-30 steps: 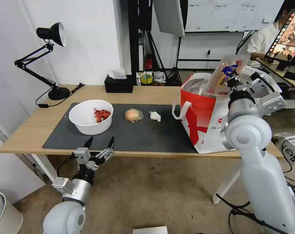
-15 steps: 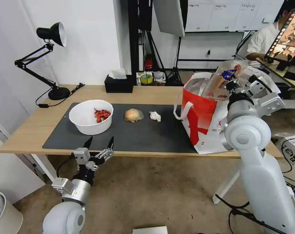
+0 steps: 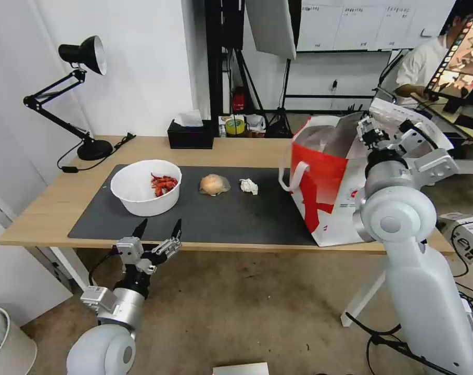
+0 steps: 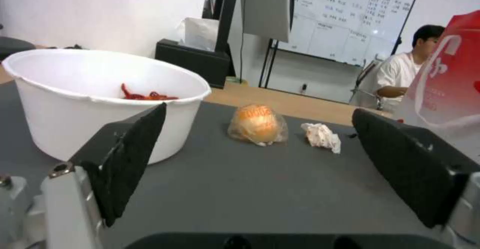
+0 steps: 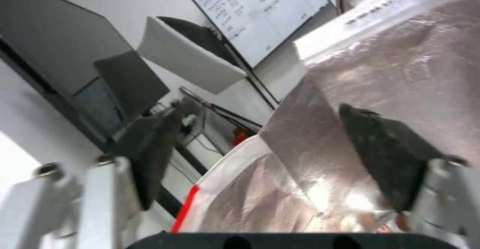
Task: Pick up the trash from the table and place it into the takeout bag.
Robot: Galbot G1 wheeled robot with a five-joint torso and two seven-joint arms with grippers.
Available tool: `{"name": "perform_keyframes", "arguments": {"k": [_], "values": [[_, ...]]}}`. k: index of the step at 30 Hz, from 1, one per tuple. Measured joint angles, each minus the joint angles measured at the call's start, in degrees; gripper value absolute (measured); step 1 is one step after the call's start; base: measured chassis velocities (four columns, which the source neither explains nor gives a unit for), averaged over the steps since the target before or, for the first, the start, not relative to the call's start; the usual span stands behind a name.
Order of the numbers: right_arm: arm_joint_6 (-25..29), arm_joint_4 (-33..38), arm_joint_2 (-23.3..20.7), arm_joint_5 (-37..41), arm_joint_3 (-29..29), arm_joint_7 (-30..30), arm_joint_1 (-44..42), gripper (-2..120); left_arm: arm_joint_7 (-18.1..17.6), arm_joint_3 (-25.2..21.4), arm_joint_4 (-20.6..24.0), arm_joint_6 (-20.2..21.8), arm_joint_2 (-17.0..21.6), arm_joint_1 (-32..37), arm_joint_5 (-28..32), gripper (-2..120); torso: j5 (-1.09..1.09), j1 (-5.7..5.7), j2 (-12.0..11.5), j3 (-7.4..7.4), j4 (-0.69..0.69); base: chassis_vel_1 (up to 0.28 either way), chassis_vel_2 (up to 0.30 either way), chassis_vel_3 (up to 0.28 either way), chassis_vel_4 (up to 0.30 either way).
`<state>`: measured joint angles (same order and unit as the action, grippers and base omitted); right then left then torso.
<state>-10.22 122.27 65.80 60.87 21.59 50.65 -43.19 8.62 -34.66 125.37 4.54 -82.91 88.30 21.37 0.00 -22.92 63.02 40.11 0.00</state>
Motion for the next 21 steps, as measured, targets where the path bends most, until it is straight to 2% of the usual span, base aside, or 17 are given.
{"name": "perform_keyframes", "arguments": {"k": [1, 4, 11, 13, 14, 16, 17, 21], "values": [[0.0, 0.0, 0.0, 0.0, 0.0, 0.0, 0.0, 83, 0.0, 0.0, 0.0, 0.0, 0.0, 0.0, 0.0, 100, 0.0, 0.0, 0.0, 0.0, 0.0, 0.0, 0.0, 0.0, 0.0], [0.2, 0.9, -0.2, 0.0, 0.0, -1.7, -0.2, 96, 0.0, 0.0, 0.1, 0.0, 0.0, 0.0, 0.0, 100, 0.0, 0.0, 0.0, 0.0, 0.0, 0.0, 0.0, 0.0, 0.0], [0.7, 2.0, -0.6, -0.1, 0.0, -6.3, -1.1, 100, 0.0, -0.1, 0.1, 0.0, -0.1, 0.0, 0.0, 100, 0.0, 0.0, 0.0, 0.0, 0.0, 0.0, 0.0, 0.0, 0.0], [1.7, 2.5, -1.0, -1.2, 0.0, -11.4, -2.3, 100, 0.0, -0.1, 0.2, 0.0, -0.2, -0.1, 0.0, 100, 0.0, 0.0, 0.0, 0.0, 0.0, 0.0, 0.0, 0.0, 0.0], [1.7, 2.5, -1.0, -1.2, 0.0, -11.4, -2.3, 100, 0.0, -0.1, 0.2, 0.0, -0.2, -0.1, 0.0, 100, 0.0, 0.0, 0.0, 0.0, 0.0, 0.0, 0.0, 0.0, 0.0], [2.9, 2.6, -1.4, -2.9, -0.1, -16.4, -3.6, 100, 0.0, -0.1, 0.2, 0.0, -0.2, -0.1, 0.0, 100, 0.0, 0.0, 0.0, 0.0, 0.0, 0.0, 0.0, 0.0, 0.0], [2.9, 2.6, -1.4, -2.9, -0.1, -16.4, -3.6, 100, 0.0, -0.1, 0.2, 0.0, -0.2, -0.1, 0.0, 100, 0.0, 0.0, 0.0, 0.0, 0.0, 0.0, 0.0, 0.0, 0.0], [6.0, 2.6, -2.3, -8.9, -0.4, -25.7, -6.6, 100, 0.0, -0.1, 0.2, 0.0, -0.2, -0.2, 0.1, 100, 0.0, 0.0, 0.0, 0.0, 0.0, 0.0, 0.0, 0.0, 0.0]]}}
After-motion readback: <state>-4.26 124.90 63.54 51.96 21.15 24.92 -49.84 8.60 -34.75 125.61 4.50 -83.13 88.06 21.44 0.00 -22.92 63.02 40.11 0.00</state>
